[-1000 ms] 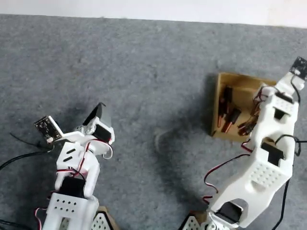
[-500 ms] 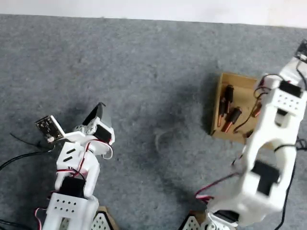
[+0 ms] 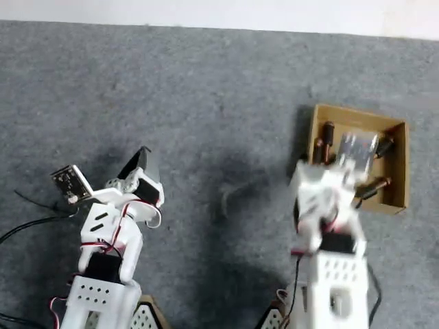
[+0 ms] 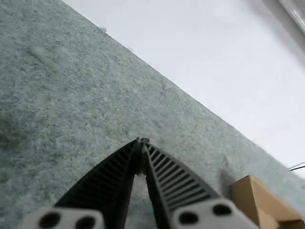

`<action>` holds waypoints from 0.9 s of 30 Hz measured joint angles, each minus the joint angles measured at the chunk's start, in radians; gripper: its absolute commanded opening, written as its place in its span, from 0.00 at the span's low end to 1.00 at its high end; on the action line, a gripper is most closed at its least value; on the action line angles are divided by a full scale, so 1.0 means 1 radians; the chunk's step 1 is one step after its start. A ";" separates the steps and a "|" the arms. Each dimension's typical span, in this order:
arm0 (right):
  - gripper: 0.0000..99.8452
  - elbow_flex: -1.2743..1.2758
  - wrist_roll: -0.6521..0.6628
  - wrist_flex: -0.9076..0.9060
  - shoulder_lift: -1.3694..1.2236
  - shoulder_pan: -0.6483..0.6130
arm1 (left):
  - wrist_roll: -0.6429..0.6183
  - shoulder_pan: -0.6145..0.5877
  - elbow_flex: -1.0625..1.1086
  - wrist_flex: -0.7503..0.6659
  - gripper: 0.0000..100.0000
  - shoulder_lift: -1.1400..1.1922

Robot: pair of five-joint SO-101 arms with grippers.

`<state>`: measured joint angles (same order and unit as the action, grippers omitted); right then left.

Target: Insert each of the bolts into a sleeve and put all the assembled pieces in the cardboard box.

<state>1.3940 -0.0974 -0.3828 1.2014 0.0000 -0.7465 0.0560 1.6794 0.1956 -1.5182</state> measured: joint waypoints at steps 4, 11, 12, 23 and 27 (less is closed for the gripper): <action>0.28 0.269 -0.002 0.046 0.308 -0.018 | 0.130 0.000 0.000 0.000 0.02 0.000; 0.28 0.279 -0.002 -0.095 0.598 -0.107 | 0.345 0.051 0.000 0.130 0.02 0.000; 0.28 0.279 -0.002 -0.109 0.598 -0.127 | 0.387 0.064 0.000 0.173 0.02 0.000; 0.28 0.279 -0.002 -0.480 0.600 -0.170 | 0.628 0.101 0.000 0.651 0.02 0.000; 0.28 0.279 -0.002 -0.681 0.600 -0.170 | 0.628 0.101 0.000 0.675 0.02 0.000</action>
<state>1.6732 -0.0990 -1.0641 1.8013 -0.1703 -0.1189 0.1573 1.6794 0.8707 -1.5182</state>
